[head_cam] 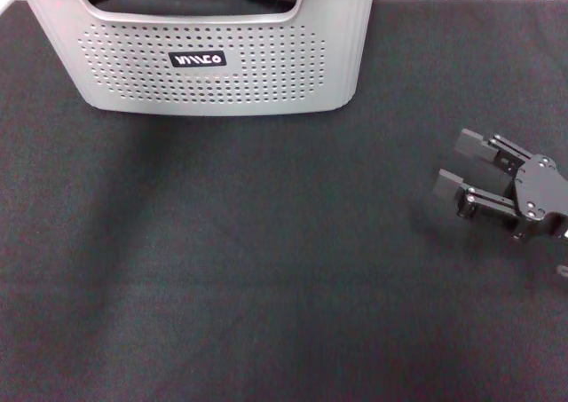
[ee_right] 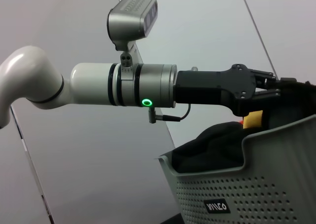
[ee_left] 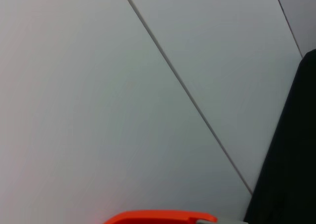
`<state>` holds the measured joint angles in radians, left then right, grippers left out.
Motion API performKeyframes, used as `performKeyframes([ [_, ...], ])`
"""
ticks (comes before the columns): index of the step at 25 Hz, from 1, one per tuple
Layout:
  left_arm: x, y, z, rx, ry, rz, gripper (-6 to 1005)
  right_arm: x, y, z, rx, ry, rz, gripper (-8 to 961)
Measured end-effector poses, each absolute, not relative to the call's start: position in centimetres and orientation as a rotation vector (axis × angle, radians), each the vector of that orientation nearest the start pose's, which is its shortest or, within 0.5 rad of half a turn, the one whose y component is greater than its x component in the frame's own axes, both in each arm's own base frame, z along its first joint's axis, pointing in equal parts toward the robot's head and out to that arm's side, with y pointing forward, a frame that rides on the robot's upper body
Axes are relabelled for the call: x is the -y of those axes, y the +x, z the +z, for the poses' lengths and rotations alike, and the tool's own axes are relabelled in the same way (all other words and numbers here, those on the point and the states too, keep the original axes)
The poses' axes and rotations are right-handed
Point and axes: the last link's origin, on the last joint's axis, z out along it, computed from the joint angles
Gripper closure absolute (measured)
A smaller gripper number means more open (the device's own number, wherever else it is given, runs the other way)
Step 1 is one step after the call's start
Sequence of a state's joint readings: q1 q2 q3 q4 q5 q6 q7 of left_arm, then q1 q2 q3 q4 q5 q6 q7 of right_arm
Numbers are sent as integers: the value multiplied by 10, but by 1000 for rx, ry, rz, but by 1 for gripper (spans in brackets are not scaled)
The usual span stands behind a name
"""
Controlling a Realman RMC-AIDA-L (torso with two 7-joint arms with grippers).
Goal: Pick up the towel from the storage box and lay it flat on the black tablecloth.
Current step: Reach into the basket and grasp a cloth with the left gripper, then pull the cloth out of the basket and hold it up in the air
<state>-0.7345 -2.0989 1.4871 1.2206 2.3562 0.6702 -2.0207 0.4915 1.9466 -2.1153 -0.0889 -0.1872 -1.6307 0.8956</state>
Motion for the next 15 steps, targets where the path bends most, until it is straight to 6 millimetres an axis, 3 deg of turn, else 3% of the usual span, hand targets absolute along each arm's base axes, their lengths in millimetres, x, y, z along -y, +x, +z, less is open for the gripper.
performKeyframes([
  [6, -444, -67, -6, -85, -2313, -144, 916, -284, 274, -20, -604, -2440, 1245, 80],
  [10, -437, -61, 6, -62, -2291, -240, 928, -283, 275, -18, -603, -2414, 1254, 81],
  [15, -419, -53, 40, -21, -2220, -429, 942, -280, 271, -13, -507, -2357, 1308, 82],
])
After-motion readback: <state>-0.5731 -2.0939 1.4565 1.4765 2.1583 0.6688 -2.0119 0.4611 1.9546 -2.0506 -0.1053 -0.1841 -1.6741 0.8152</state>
